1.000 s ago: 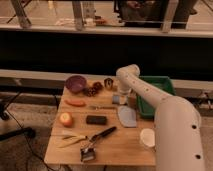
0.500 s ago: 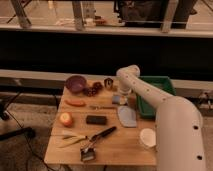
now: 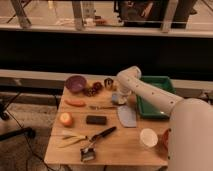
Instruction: Place sponge in red bowl
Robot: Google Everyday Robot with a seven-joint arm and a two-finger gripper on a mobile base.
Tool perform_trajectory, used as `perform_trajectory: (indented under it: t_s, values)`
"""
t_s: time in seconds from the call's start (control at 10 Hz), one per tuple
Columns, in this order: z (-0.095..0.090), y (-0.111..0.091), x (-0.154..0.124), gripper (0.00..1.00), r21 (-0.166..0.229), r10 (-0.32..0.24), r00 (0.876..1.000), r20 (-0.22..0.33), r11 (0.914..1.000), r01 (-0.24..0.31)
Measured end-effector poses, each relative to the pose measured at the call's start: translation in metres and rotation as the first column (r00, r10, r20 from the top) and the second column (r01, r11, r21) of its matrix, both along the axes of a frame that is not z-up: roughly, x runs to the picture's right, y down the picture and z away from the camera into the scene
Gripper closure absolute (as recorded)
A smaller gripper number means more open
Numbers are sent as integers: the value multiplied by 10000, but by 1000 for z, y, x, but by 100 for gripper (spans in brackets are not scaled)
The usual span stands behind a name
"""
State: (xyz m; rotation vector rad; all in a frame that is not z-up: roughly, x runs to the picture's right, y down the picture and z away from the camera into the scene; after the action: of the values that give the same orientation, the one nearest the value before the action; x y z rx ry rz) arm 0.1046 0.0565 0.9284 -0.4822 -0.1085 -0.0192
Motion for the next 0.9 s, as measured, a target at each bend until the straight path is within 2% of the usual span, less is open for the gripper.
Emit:
perform_trajectory:
  t_s: [0.3,0.4,0.6,0.7,0.9]
  values:
    - [-22,-9,-8,97,772,21,9997,246,9970,-40]
    - [-32,-15,-7,97,896,114,9997,197,9959,-131]
    - [-55,-29,-1,97,835,497,9987,-150,9953,-483]
    - [-73,-39,1,97,763,817,9956,-459,9940,-781]
    - [-92,-47,3,97,693,1129,9901,-829,9918,-1073]
